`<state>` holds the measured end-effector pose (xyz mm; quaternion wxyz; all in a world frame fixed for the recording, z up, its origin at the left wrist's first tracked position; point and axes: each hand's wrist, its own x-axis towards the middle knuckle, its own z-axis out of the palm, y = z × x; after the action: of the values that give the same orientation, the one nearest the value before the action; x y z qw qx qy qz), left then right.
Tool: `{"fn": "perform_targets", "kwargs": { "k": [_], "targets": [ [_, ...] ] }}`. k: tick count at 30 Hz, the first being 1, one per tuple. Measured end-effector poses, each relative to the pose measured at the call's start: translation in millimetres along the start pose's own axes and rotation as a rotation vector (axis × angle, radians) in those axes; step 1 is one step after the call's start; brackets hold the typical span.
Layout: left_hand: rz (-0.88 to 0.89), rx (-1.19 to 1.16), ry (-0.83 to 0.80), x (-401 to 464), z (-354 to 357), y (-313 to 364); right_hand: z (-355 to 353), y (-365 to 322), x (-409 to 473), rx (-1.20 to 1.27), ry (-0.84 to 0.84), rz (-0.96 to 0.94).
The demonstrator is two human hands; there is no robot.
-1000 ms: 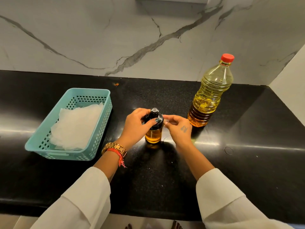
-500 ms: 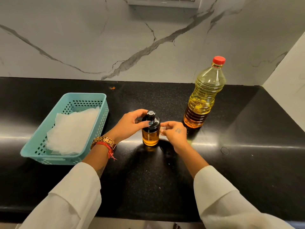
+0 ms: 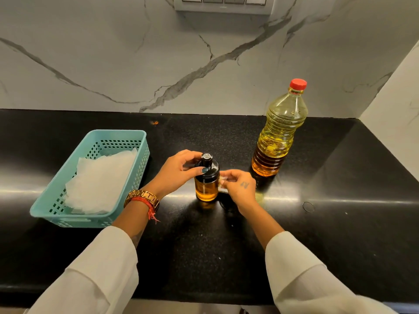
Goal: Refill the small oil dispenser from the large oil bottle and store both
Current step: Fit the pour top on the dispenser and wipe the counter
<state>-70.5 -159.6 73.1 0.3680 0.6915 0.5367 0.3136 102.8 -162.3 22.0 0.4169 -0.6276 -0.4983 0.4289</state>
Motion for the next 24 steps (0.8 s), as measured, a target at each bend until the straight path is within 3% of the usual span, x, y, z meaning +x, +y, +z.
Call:
{"fn": "perform_targets", "kwargs": {
  "k": [6,11,16,21,24],
  "targets": [
    [-0.01,0.03,0.089,-6.4,6.2,6.3,-7.7,-15.1,-6.0,0.025,0.0,-0.107],
    [-0.077,0.081,0.312,-14.5,30.9,13.3,-0.7,14.2,-23.4,0.063,-0.008,-0.008],
    [-0.01,0.124,0.406,-11.9,39.0,13.7,-0.1,4.6,-2.3,-0.063,-0.043,0.039],
    [-0.069,0.095,0.341,-7.3,30.8,6.9,-5.7,-16.1,8.4,-0.11,-0.073,-0.052],
    [-0.067,0.078,0.251,-5.2,23.1,4.4,-9.8,-15.0,-7.4,0.01,-0.035,-0.106]
  ]
}}
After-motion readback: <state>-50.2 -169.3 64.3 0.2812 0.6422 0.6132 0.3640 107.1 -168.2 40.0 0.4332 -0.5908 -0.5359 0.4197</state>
